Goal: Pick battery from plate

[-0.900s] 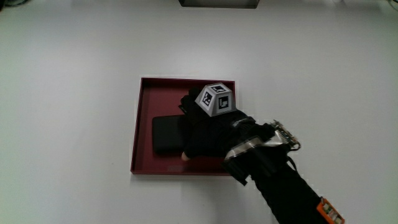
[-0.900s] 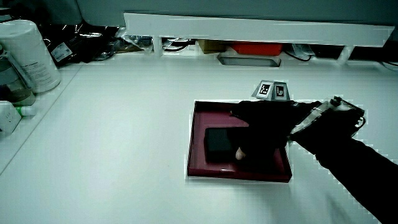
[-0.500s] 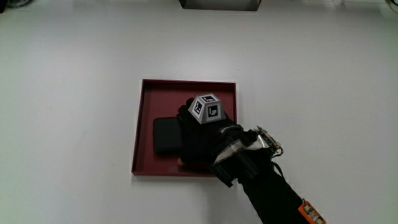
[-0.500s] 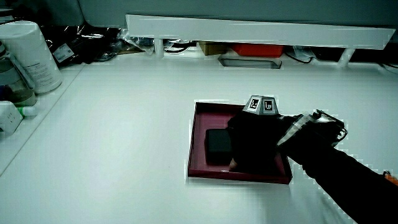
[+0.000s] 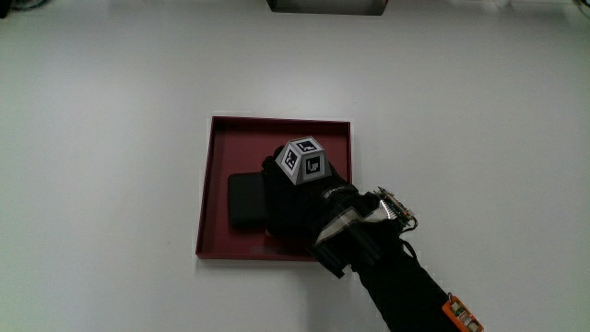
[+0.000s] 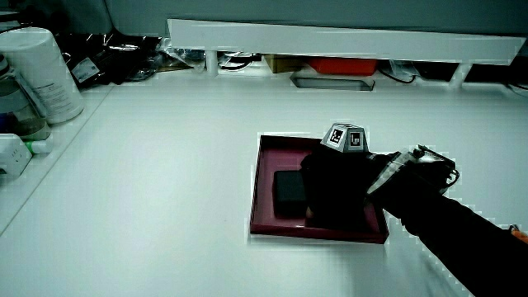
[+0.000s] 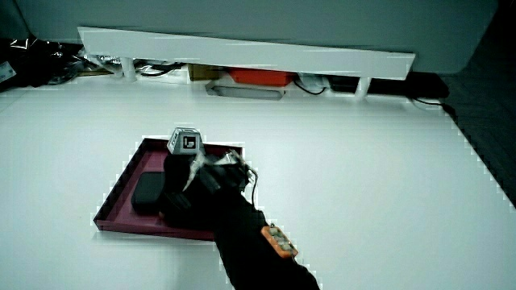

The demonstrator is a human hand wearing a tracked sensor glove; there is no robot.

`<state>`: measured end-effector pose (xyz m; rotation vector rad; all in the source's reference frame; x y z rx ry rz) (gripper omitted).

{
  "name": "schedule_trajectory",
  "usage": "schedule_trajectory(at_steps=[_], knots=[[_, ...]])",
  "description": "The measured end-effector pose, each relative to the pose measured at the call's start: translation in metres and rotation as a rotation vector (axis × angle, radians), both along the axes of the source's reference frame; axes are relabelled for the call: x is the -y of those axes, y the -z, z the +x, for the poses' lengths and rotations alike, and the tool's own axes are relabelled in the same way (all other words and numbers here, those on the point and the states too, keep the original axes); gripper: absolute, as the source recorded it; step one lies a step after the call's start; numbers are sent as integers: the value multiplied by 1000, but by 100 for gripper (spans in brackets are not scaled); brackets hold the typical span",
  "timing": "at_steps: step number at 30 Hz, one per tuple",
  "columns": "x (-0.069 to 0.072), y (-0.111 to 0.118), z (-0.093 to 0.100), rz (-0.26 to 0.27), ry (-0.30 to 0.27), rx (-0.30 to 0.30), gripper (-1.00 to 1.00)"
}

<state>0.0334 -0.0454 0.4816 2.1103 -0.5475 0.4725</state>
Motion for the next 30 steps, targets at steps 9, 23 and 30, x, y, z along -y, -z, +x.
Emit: schedule_trajectory(at_steps=[9,23,30], knots=[[-10,-38,-21,-52,10,-76,0],[-16,-47,-28,14,3,-123,37],[-15,-44,-28,48,8,-55,74]])
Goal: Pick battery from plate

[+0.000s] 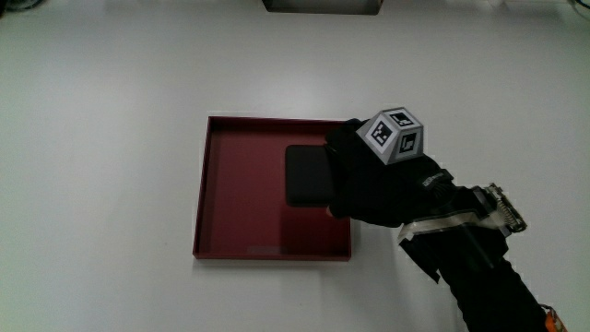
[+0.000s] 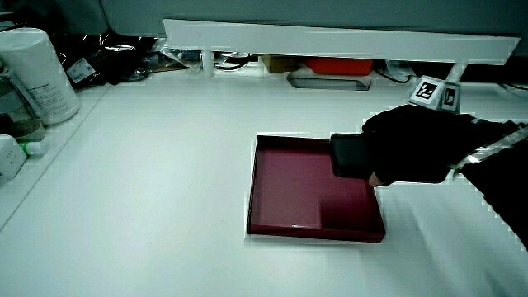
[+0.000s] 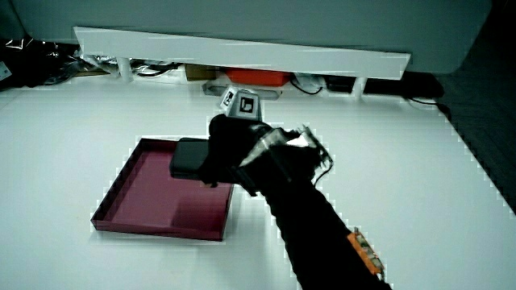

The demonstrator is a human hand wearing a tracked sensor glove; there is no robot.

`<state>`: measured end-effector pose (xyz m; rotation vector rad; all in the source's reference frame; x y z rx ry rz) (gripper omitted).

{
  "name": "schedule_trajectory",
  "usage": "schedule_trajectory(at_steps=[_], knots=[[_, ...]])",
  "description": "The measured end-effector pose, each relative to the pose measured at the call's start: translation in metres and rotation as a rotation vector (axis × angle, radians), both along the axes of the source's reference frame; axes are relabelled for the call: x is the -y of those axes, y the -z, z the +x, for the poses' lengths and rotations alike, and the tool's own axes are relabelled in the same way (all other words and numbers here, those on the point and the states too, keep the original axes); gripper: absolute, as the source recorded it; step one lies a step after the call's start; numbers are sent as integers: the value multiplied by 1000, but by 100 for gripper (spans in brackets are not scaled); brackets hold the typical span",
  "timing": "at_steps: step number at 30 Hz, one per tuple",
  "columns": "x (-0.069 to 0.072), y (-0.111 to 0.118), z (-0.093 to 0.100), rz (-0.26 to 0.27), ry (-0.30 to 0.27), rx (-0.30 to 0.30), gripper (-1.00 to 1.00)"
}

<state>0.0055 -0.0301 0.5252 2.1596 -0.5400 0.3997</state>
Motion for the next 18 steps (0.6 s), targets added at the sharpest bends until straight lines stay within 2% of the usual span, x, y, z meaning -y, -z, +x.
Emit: schedule_trajectory(at_steps=[2,5,11,12,14,18], knots=[[0,2,1,40,-9,5,84],[-1,0,2,42,6,6,100],[5,20,11,51,2,48,100],[7,25,14,67,5,39,100],[11,36,22,76,-3,61,100],[17,54,40,78,-14,71,100]])
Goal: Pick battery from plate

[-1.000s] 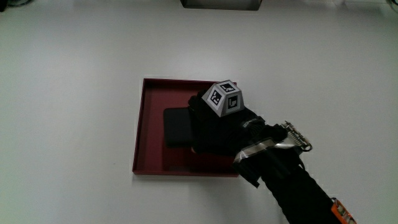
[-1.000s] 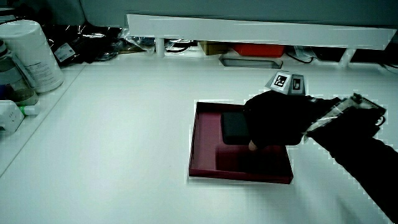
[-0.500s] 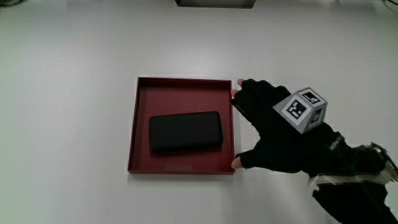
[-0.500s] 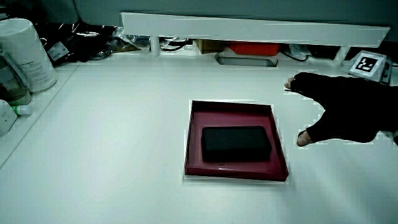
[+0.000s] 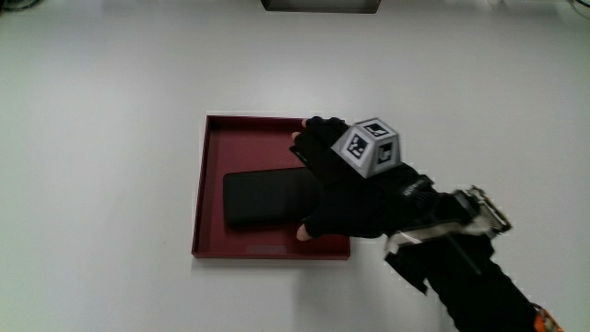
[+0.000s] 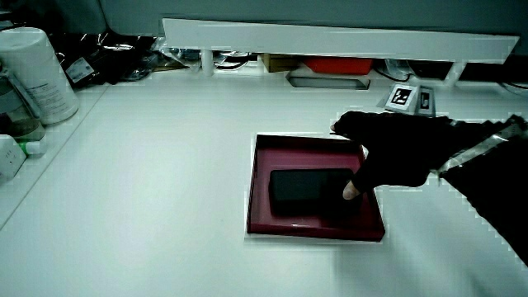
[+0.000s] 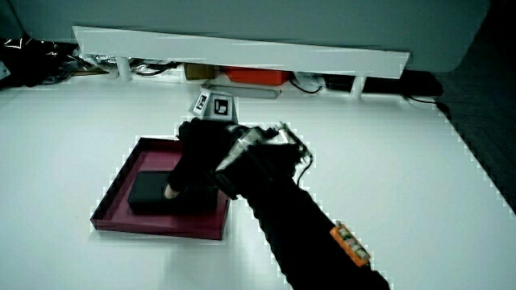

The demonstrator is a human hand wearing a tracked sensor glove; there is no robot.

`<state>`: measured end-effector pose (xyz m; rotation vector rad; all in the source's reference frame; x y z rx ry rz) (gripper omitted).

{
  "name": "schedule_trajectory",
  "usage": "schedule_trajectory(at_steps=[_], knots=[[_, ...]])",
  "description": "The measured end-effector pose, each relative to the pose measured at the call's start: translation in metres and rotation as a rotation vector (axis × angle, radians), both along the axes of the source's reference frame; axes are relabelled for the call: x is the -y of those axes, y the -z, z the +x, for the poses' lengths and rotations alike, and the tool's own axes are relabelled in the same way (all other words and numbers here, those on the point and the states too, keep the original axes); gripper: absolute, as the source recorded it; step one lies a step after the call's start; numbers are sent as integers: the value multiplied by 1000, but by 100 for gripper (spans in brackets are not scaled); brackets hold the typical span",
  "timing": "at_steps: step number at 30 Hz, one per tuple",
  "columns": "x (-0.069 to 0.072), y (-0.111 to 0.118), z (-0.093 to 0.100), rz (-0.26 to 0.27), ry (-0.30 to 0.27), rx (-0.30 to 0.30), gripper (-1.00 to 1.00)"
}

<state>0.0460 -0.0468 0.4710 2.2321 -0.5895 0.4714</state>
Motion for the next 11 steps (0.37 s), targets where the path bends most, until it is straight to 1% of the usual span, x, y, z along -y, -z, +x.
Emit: schedule_trajectory(at_steps=[1,3,4,5,7,8,9,10,11], knots=[[1,5,6,-2,-5,19,100],[3,14,17,20,-27,22,100],[4,15,23,21,-36,12,100],[4,21,28,31,-46,17,100],[4,26,38,24,-52,9,100],[4,24,43,27,-59,1,100],[4,29,47,46,-67,-2,100],[6,30,53,35,-79,9,100],[7,32,59,30,-89,2,100]])
